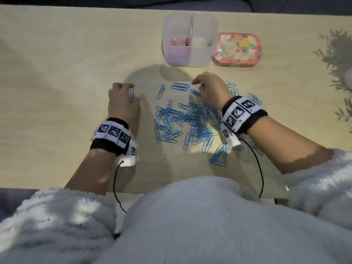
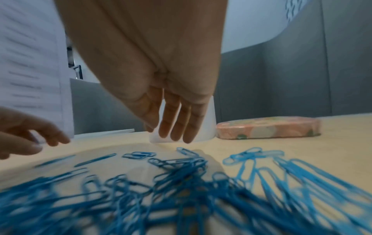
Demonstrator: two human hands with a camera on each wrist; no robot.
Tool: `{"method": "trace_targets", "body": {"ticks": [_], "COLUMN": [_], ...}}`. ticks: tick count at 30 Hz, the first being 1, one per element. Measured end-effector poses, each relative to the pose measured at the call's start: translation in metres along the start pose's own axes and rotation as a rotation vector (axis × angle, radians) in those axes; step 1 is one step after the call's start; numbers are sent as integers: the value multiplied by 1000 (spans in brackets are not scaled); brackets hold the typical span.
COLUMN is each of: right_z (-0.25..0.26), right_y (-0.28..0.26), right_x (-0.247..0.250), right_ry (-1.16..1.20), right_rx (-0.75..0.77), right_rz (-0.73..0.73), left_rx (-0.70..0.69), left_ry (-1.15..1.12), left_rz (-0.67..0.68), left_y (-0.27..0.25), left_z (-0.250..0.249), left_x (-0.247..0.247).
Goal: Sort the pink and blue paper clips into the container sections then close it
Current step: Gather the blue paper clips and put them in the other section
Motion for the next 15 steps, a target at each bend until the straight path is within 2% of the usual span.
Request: {"method": "trace_targets", "body": {"ticks": [2,4,10,15], "right_z": [5,20,75,71], "right_y": [18,27,22,-15], "right_x": [-7,-25,-74,-79], "right_ry": [-102,-196,-393,-463], "right_rx": [-39,-15,254,404], "right_rz": [45,105,190,306], "left_rx": [44,18,-133,-269], "left_ry": [88,115,43,56], "left_rz": [20,62,108,315], "left_y": [7,7,-16,-41], "left_z": [6,4,-25,-41], "left_x": [-1,-11,-33,-52]}}
Point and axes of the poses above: each hand's wrist, its own y-axis towards the middle knuckle, its own x-axis out of the back of the hand, z = x × y, the point moved 8 cm from there along y, towards the middle knuckle, and after that the axes turned 2 degrees about y, right-handed, at the moved point
